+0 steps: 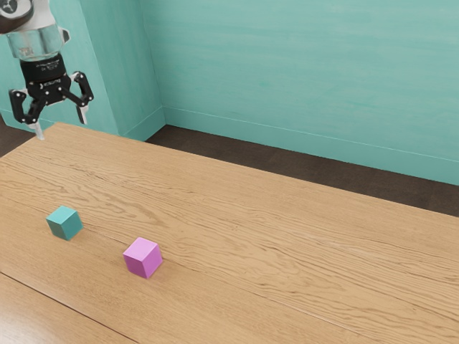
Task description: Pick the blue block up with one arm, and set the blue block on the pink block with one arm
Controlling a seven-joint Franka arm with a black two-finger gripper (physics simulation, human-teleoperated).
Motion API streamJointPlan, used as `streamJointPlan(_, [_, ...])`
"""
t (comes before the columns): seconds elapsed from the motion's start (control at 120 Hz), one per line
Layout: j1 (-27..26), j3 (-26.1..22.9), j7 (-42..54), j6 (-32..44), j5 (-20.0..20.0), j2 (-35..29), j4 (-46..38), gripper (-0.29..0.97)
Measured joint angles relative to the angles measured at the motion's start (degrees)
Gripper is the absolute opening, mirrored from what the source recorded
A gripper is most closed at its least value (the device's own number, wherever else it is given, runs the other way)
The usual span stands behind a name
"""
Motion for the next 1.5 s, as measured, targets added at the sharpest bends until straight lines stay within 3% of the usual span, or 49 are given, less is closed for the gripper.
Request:
streamJointPlan(0.125, [0.6, 0.1, -5.0, 2.7, 0.7, -2.4, -3.0, 0.68])
streamJointPlan(0.317, [5.3, 0.4, -10.7, 11.3, -1.7, -19.8, -29.0, 0.68])
streamJointPlan(0.392, [9.1, 0.5, -12.0, 15.6, -2.2, -22.4, -35.1, 0.68])
streamJointPlan(0.508, [15.2, 0.5, -11.9, 22.1, -2.8, -16.1, -36.8, 0.68])
streamJointPlan(0.633, [16.6, 0.1, -11.3, 28.4, -2.8, -12.3, -39.6, 0.68])
streamJointPlan(0.833, [16.6, -0.1, -9.4, 39.8, -3.1, -11.9, -47.1, 0.68])
streamJointPlan(0.992, [17.5, -0.1, -8.0, 44.9, -2.8, -16.9, -52.6, 0.68])
streamJointPlan(1.258, [18.9, -0.1, -5.3, 51.1, -3.2, -4.4, -45.2, 0.68])
streamJointPlan(1.5, [18.8, -0.9, -0.9, 54.0, -3.9, -2.2, -44.2, 0.68])
